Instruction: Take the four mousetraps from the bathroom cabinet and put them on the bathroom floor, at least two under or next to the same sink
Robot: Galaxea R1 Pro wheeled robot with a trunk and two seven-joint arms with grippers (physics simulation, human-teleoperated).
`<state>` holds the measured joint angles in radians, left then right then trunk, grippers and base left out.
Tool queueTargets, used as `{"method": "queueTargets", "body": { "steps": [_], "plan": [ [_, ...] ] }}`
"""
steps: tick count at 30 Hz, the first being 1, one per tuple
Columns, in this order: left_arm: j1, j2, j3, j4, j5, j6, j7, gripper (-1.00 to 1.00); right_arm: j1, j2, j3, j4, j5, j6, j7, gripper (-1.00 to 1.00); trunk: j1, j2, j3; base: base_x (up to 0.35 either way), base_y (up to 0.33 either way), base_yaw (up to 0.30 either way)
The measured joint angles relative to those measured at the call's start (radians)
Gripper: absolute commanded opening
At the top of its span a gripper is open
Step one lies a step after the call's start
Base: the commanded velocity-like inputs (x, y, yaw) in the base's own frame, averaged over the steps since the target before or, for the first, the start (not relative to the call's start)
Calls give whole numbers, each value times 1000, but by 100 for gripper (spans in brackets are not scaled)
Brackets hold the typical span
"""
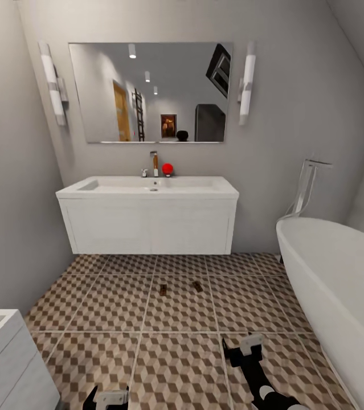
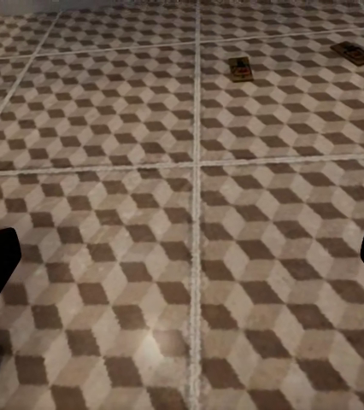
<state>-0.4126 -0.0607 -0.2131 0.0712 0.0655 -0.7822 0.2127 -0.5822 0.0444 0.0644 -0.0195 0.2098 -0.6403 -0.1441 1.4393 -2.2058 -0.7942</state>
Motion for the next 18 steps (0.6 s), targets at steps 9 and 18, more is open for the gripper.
{"method": "queueTargets", "body": {
  "steps": [9,18],
  "plan": [
    [0,0,0,0,0,0,0,100,0,0,0,0,0,0,0,100,-35,63,28,0,0,0],
    [0,-1,-1,0,0,1,1,100,0,1,1,0,0,0,0,100,-69,126,56,0,0,0]
  ]
}}
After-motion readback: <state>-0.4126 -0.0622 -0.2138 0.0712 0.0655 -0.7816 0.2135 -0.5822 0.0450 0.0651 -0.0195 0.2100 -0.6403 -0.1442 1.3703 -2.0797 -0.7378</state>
